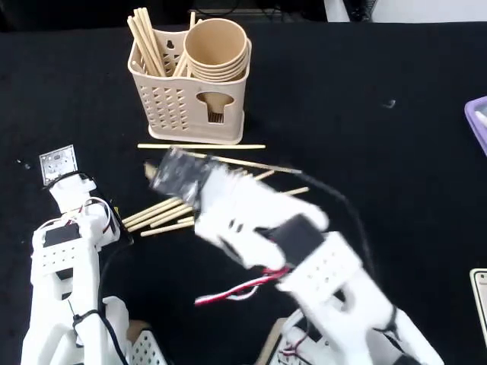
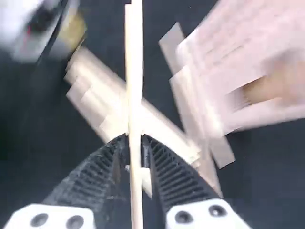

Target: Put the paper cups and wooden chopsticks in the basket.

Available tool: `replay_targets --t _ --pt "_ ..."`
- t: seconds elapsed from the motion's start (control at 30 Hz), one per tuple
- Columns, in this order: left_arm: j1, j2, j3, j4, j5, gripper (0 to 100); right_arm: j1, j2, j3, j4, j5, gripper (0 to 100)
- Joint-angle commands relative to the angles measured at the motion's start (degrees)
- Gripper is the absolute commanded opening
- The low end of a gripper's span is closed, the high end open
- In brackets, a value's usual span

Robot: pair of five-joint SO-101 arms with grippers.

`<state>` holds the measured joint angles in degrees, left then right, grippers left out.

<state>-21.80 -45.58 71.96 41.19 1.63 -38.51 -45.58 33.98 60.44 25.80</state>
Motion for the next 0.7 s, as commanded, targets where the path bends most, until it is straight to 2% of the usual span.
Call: replay_targets --t 0.0,0.1,0.3,0.47,0.67 --pt "-0.2 -1.4 -0.3 -0.8 0.2 17 4.0 1.9 -12.7 -10.1 0.2 1.1" --pt "-0.2 -1.4 -0.3 -0.8 0.2 17 4.2 9.0 -19.5 -19.8 -2.5 1.1" --pt "-0.1 -1.2 -0.3 -0.8 0.2 17 4.2 25.5 -33.6 -37.8 -17.7 1.1" --pt "-0.1 -1.2 -0.3 -0.8 0.1 17 4.2 38.8 -44.7 -45.4 -18.3 1.1" --pt "-0.1 -1.2 -0.3 -0.8 0.1 17 6.2 52.4 -58.2 -45.5 -18.3 1.1"
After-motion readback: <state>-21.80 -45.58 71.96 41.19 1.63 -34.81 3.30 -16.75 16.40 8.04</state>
